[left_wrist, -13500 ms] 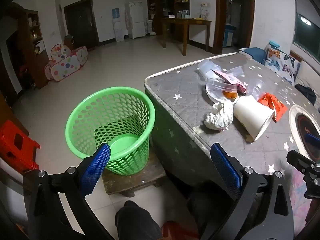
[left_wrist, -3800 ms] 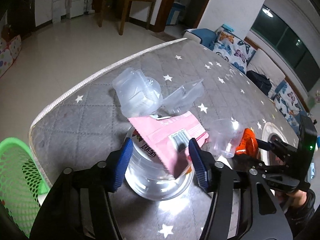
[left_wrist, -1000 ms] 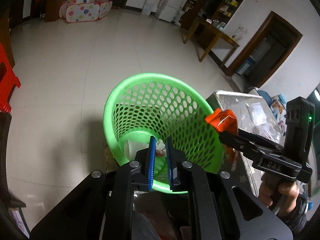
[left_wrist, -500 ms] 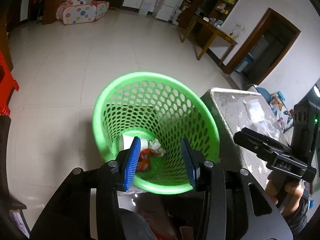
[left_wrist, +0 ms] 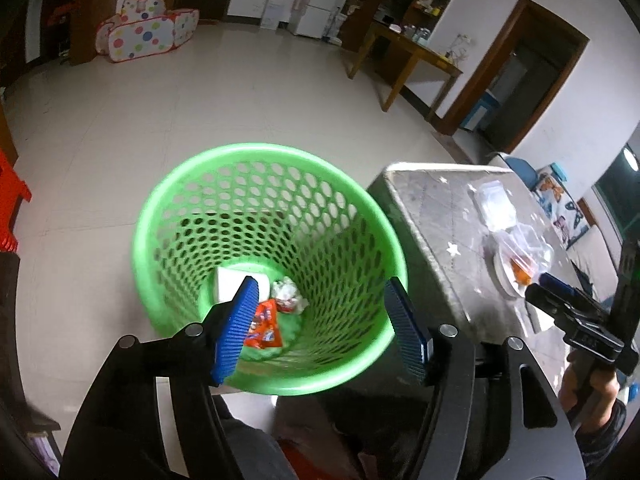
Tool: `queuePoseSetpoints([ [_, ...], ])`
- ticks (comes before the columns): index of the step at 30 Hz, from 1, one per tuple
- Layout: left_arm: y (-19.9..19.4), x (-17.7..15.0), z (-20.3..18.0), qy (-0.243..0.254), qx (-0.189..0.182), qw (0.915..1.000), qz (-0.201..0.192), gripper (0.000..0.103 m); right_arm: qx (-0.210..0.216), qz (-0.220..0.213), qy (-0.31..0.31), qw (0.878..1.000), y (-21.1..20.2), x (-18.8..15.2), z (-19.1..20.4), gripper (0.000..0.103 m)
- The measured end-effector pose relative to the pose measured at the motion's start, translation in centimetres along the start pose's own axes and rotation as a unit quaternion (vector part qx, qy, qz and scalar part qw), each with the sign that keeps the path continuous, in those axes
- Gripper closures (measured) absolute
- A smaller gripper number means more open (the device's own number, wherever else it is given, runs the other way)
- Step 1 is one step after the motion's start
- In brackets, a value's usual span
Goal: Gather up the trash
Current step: 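Grasp the strawberry-label fruit cup with the left gripper while the right gripper grasps the white foam block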
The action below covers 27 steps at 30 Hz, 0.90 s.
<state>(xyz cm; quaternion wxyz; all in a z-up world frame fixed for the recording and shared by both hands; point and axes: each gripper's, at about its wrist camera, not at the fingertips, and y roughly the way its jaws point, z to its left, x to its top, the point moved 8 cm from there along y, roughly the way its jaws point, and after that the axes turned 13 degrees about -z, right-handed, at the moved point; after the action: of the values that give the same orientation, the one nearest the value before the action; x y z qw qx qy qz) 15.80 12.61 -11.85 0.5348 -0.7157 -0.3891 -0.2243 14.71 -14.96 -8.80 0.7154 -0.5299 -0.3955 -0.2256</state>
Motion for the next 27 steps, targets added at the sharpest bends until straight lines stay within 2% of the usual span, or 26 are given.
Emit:
queuePoseSetpoints([
  [2, 0.2, 0.0, -1.1, 0.008, -0.004, 1.0, 0.002, 0.032, -0.027, -0.002, 0.002, 1.0, -1.2, -0.4, -2.6, 0.016],
  [7, 1.1, -0.2, -4.3, 0.029, -0.024, 0.9993, 0.008, 0.029, -0.074, 0.004, 0.017, 0.997, -3.1, -2.2, -8.0, 0.014],
  [12, 2.3, -0.5, -8.1, 0.05, -0.046, 0.9975, 0.02, 0.024, -0.094, 0.022, 0.037, 0.995, -3.9, -4.3, -11.6, 0.014],
  [20, 4.8, -1.4, -15.4, 0.113, -0.086, 0.9889, 0.042, 0.014, -0.088, 0.038, 0.043, 0.994, -3.4, -5.9, -13.2, 0.014],
  [27, 7.3, -2.1, -21.0, 0.16, -0.119, 0.978, 0.061, 0.013, -0.077, 0.042, 0.037, 0.995, -2.7, -6.0, -13.4, 0.014],
])
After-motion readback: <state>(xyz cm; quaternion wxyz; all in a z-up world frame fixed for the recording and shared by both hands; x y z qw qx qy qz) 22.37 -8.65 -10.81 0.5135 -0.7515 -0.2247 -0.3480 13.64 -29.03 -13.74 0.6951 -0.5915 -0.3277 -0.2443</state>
